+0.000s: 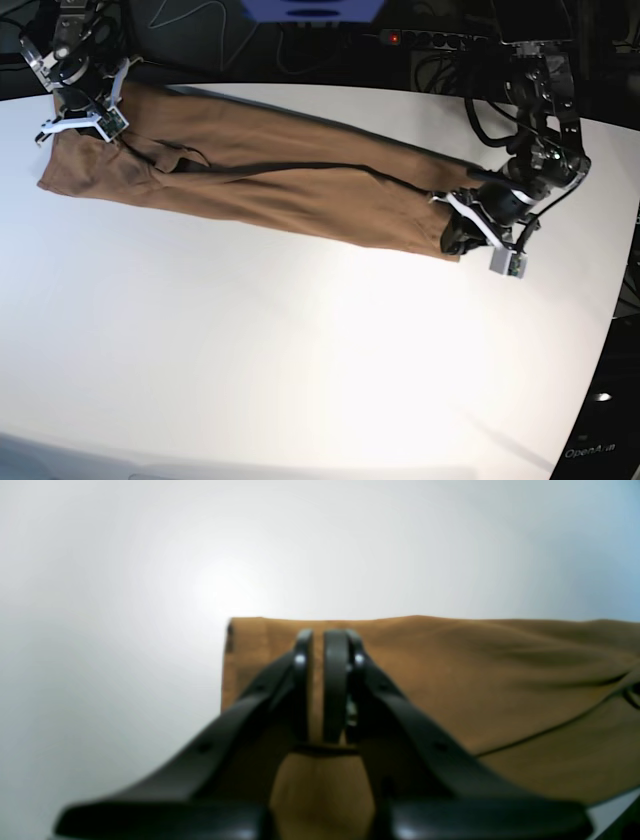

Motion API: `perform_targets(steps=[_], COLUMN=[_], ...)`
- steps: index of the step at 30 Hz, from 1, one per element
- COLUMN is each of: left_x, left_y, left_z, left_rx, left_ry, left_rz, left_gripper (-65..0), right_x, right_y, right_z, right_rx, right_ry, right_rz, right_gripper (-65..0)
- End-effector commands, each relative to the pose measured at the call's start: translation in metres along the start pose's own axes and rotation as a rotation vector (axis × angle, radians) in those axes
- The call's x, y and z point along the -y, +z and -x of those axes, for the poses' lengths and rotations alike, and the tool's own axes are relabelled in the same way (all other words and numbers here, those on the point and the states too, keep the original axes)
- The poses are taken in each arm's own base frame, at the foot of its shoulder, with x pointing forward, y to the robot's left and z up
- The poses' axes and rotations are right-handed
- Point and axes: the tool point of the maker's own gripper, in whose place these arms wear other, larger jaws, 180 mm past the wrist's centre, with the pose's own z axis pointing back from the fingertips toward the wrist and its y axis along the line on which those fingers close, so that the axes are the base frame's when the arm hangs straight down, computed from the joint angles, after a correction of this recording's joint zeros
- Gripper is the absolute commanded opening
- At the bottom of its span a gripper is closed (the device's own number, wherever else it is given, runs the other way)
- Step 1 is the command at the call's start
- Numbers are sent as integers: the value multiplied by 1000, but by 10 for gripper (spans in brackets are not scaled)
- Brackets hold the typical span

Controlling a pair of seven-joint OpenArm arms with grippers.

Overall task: Fold the T-shirt properly
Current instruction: 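Hold both ends and stretch the shirt into a long strip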

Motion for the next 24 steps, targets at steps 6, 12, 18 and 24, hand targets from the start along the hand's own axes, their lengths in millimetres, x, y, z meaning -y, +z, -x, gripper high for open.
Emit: perform_targets(steps=[6,12,18,24], left_x=[4,-6,-7,-10], left_y=[-6,-28,-37,-42], left_z=[-23,21,43,76], left_rx=[50,-85,-134,-223], left_ry=[-21,6,-32,3], left_rz=[12,3,-10,-4], left_gripper=[-618,-618,-618,-618], right_x=[8,9,18,33], right_y=[3,3,1,1], right_z=[-4,-5,-8,-12], right_rx=[25,25,32,42], right_ry=[8,8,5,3], right_rz=[20,23,48,87], right_gripper=[-641,-641,-641,-641])
